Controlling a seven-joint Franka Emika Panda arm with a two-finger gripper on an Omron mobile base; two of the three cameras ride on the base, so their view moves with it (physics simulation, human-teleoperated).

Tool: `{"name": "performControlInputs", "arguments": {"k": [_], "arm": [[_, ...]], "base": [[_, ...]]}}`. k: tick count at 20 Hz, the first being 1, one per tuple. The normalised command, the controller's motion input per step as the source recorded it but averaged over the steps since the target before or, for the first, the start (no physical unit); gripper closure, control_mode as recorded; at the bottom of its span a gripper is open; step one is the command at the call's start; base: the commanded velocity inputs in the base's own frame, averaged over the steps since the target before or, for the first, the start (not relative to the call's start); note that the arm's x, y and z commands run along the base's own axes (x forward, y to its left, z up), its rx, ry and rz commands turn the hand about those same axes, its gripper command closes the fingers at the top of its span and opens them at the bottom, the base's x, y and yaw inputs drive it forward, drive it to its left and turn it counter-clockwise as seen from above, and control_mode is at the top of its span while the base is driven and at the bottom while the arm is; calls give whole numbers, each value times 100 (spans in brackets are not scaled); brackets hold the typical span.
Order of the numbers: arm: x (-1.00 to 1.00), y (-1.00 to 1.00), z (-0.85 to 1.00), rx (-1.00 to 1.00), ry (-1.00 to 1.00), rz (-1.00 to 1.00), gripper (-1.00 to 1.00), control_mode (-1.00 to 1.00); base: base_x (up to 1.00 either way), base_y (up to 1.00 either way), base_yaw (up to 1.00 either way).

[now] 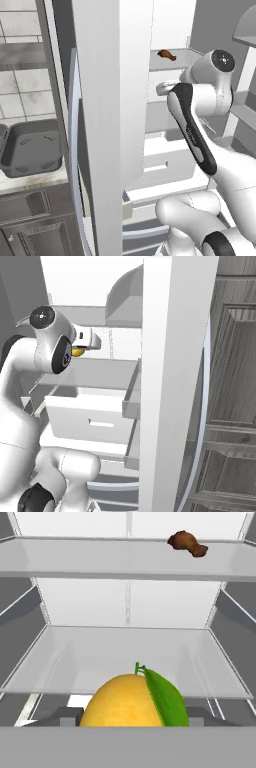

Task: Place one lemon and one chicken drumstick in each tupperware on the nearby counter, to pack two identical lunches.

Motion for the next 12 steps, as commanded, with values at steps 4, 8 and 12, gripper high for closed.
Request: {"name": "performControlInputs", "arguments": {"k": [4,8,12], "arm": [[-25,0,0,-1,0,2,100,100],[0,0,0,0,0,0,100,100],[0,0,0,0,0,0,100,100]], "base": [[-75,0,6],[-100,0,7],[-100,6,6]]}}
